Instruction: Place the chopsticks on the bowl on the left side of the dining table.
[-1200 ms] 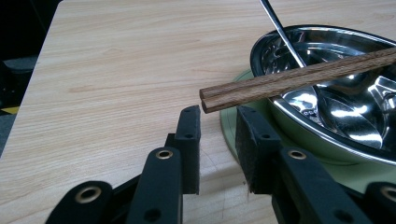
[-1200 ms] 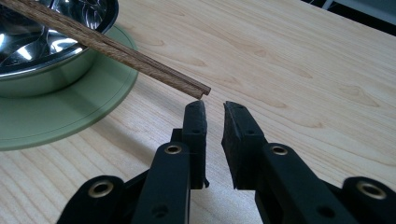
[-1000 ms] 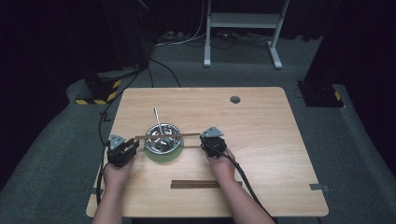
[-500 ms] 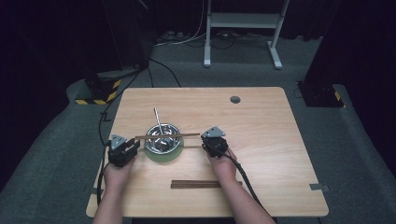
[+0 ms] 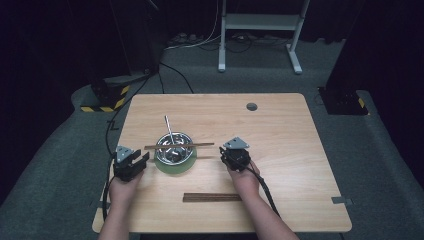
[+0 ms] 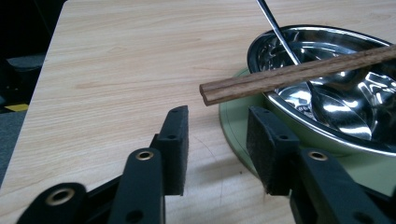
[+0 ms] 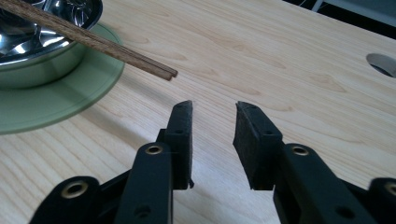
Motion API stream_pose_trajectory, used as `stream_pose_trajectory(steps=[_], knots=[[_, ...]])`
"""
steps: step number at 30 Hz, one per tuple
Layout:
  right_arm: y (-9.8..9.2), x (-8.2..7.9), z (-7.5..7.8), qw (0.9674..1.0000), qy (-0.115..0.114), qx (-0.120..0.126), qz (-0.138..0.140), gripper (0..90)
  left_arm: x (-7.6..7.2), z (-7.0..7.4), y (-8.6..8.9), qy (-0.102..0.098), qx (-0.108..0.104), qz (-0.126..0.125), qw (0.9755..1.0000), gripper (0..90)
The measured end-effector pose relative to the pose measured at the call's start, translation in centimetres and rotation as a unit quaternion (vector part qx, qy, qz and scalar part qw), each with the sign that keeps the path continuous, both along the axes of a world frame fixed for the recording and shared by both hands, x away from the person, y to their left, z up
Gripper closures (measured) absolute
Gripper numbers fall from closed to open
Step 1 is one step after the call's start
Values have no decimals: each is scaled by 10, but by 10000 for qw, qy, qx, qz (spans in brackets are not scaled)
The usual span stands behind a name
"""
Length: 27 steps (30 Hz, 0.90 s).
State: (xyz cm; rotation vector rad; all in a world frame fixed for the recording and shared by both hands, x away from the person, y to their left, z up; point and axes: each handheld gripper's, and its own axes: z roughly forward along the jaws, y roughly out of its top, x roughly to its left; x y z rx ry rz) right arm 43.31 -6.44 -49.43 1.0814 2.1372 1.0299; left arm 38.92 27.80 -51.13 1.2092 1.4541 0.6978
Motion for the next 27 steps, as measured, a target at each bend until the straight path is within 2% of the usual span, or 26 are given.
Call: stream_pose_trajectory(steps=[1, 2, 5, 6, 8, 9, 11, 12, 13, 16, 18, 22, 23, 27], knots=[[-5, -1, 0, 10000, -7, 16, 16, 634, -2, 0, 0, 13, 46, -8, 10000, 568], [-7, -2, 1, 10000, 3, 34, -4, 621, -3, 1, -2, 9, -8, 24, 10000, 563], [-22, -7, 1, 10000, 4, 30, -17, 588, -12, 2, -4, 108, 108, -24, 9999, 541], [-27, -9, 1, 10000, 8, 50, -45, 578, -13, 3, -8, 66, -35, 7, 10000, 533], [-38, -12, 1, 9998, 64, 141, -87, 558, -18, 3, -10, 93, -12, -12, 10000, 520], [-44, -14, 0, 9998, 40, 162, -115, 550, -20, 4, -10, 123, 96, -92, 9998, 513], [-58, -18, 0, 9997, 80, 203, -148, 542, -23, 6, -14, 126, 37, -83, 9999, 499], [-63, -19, 0, 9995, 93, 220, -182, 537, -26, 7, -16, 168, 73, -167, 9997, 496], [-72, -22, -1, 9995, 86, 245, -205, 534, -27, 8, -19, 163, 11, -162, 9997, 490], [-96, -27, -2, 9990, 131, 284, -312, 522, -30, 12, -26, 243, 80, -274, 9993, 481], [-112, -31, -3, 9987, 144, 283, -410, 514, -30, 12, -32, 264, -30, -274, 9993, 480], [-144, -38, -7, 9977, 141, 222, -618, 498, -39, 6, -40, 487, 179, -418, 9978, 472], [-152, -40, -8, 9975, 144, 211, -662, 493, -41, 5, -42, 486, 157, -409, 9979, 467], [-180, -47, -13, 9957, 294, 219, -848, 458, -54, -5, -46, 841, 224, -555, 9947, 441]])
